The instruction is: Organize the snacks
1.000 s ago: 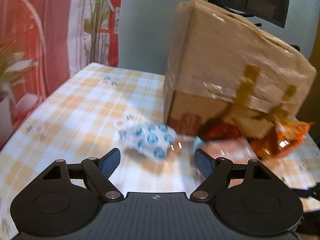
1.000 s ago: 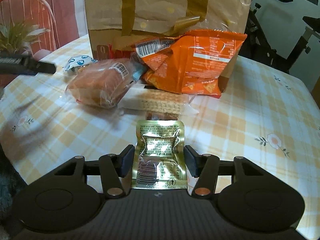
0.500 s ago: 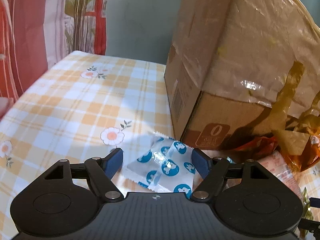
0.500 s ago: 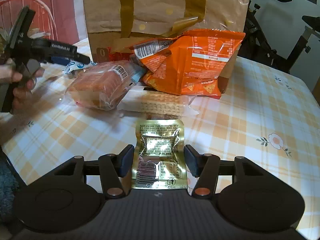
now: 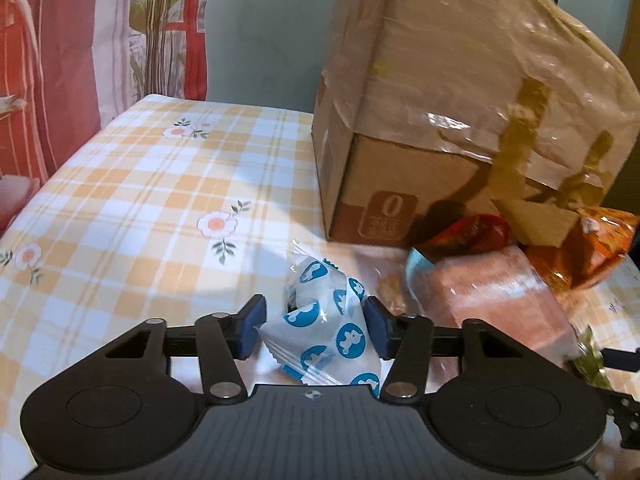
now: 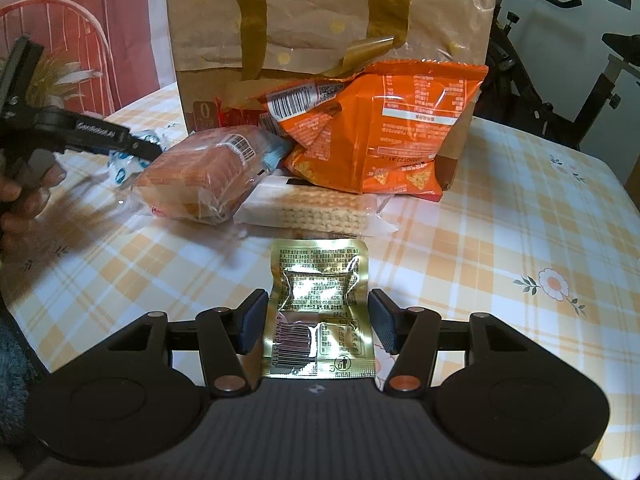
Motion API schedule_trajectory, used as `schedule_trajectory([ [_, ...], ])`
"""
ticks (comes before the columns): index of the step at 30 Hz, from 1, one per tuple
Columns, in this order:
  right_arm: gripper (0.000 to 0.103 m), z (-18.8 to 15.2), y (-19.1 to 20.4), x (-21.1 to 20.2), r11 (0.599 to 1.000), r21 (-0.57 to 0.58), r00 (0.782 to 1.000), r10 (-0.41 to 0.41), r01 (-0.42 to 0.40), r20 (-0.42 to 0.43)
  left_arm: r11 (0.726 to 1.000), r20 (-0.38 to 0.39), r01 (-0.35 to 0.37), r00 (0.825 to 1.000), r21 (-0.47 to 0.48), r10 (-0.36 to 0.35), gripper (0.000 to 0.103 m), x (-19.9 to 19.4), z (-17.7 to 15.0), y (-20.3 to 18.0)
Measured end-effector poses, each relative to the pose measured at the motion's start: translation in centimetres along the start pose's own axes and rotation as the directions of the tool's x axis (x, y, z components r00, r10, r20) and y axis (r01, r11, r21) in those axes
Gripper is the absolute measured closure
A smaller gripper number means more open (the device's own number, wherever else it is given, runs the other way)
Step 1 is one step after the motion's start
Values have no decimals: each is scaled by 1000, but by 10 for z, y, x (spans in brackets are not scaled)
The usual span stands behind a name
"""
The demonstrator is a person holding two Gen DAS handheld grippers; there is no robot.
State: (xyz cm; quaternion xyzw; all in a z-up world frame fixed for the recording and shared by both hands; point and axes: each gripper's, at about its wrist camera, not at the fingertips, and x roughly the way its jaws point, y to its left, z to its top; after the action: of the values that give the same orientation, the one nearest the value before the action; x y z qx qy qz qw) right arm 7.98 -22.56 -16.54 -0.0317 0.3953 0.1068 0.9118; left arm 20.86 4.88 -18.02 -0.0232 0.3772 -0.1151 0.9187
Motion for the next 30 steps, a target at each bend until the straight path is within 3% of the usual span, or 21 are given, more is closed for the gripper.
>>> schedule_trajectory([
  [6, 45, -1, 0, 0, 1000, 1, 1000, 0, 0, 0, 999, -8, 11, 1000, 34, -10, 60, -14, -12, -13],
  [30, 45, -1, 1, -1, 1000, 4, 1000, 2, -2, 1, 999, 4, 6, 1000, 37, -6, 57, -25, -20, -18],
])
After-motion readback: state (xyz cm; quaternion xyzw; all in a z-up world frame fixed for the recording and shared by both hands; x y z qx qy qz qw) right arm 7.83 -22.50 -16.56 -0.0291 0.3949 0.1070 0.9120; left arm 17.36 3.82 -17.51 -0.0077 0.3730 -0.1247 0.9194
